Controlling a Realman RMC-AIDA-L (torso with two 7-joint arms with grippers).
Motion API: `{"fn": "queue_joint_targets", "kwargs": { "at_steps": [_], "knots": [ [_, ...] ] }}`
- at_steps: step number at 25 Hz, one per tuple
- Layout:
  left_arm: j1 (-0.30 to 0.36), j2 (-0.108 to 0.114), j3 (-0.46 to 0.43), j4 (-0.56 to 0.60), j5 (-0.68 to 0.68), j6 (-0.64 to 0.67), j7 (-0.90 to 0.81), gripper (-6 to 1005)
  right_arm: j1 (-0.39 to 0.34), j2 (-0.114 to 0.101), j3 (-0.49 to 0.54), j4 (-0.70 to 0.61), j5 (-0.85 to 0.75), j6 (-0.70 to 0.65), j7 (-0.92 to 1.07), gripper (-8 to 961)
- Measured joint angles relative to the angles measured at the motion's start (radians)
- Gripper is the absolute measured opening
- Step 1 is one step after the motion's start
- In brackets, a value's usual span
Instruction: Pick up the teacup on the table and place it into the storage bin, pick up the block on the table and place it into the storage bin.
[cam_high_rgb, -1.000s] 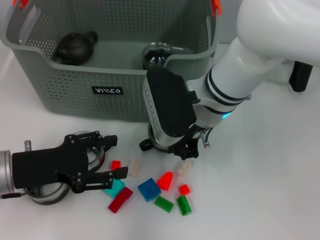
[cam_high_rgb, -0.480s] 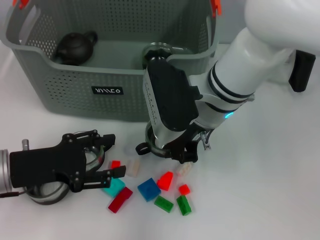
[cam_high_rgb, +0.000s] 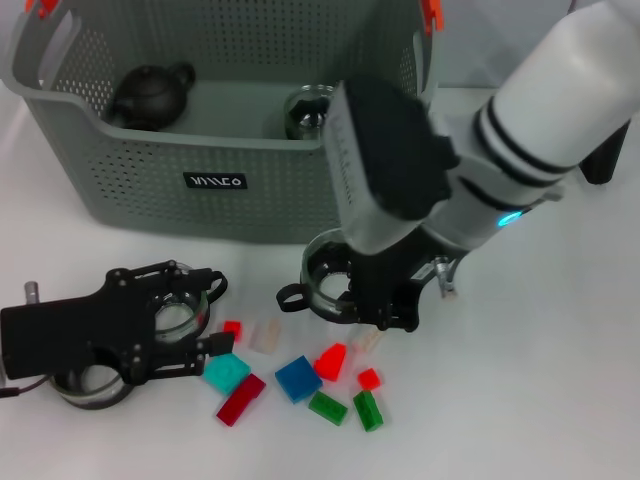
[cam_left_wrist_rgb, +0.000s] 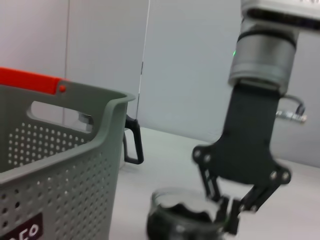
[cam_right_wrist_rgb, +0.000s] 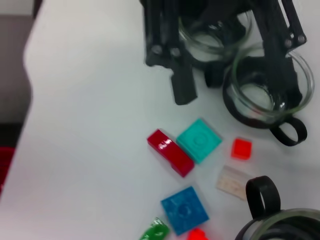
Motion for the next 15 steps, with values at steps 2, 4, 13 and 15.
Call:
{"fn": "queue_joint_targets", "kwargs": {
  "at_steps": [2,4,13,15],
  "knots": [
    [0.007,0.002,-0.005,0.006,0.0,0.0,0.0,798,-0.018,0.0,0.044,-0.055,0.0,-0.056,0.019,57],
    [0.011,0.003,-0.01,0.012,0.0,0.001,0.001,798,-0.035,0.0,0.086,-0.116,0.002,-0.108,0.04,57],
    [0.004,0.006,-0.012,0.018,0.0,0.007,-0.004,798,-0.008,0.0,0.265,-0.455,0.058,-0.289,0.181,56],
    [0.002,0.007,-0.012,0.017,-0.001,0.008,-0.004,797,0.026,0.0,0.303,-0.492,0.056,-0.295,0.198,56]
  ]
}}
